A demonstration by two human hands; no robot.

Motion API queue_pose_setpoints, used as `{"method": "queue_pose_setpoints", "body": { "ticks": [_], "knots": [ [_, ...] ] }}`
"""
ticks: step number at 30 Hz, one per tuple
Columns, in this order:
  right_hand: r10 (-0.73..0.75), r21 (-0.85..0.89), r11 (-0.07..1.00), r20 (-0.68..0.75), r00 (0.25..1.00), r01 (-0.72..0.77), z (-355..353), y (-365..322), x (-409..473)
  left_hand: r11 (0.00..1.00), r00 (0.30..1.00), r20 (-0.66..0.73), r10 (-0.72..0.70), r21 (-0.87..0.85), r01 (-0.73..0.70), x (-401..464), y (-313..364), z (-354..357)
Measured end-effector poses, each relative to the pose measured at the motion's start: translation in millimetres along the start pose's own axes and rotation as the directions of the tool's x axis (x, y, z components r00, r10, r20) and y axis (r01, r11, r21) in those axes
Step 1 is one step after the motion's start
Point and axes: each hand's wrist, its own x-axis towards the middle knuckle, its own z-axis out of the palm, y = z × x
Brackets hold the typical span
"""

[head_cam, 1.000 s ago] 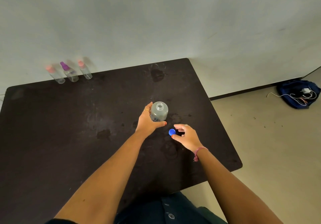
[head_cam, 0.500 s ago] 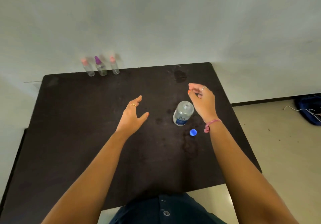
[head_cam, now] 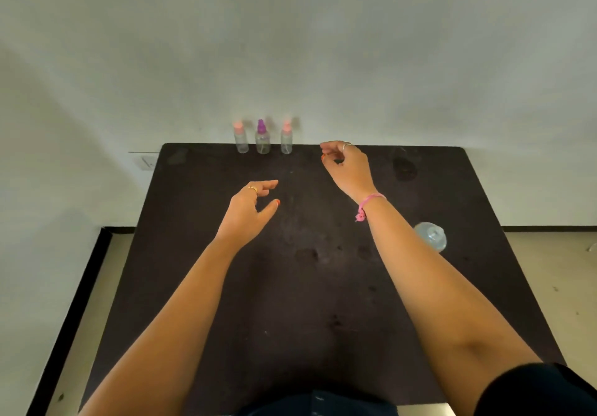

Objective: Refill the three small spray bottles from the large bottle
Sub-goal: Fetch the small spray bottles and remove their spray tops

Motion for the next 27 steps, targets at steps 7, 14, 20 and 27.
{"method": "queue_pose_setpoints", "body": {
  "ticks": [7, 14, 20, 27],
  "knots": [
    [0.024, -0.153, 0.988, 0.037, 0.999, -0.019, 51.5, -6.1, 65.1, 1.000, 1.000, -0.013, -0.015, 0.004, 0.015, 28.3, -27.3, -32.4],
    [0.028, -0.300, 0.954, 0.099, 0.995, 0.003, 84.4, 0.8, 111.8, 0.999, 0.999, 0.008, -0.039, -0.020, 0.039, 42.4, -54.4, -40.6],
    [0.024, -0.384, 0.920, 0.243, 0.970, 0.074, 101.0, 3.7, 132.1, 0.994, 0.994, 0.043, -0.102, -0.023, 0.103, 44.2, -74.2, -41.3],
    [0.072, -0.494, 0.868, 0.212, 0.975, 0.044, 105.4, 5.7, 135.3, 0.987, 0.987, 0.050, -0.153, -0.045, 0.156, 38.2, -84.1, -38.2]
  ]
}}
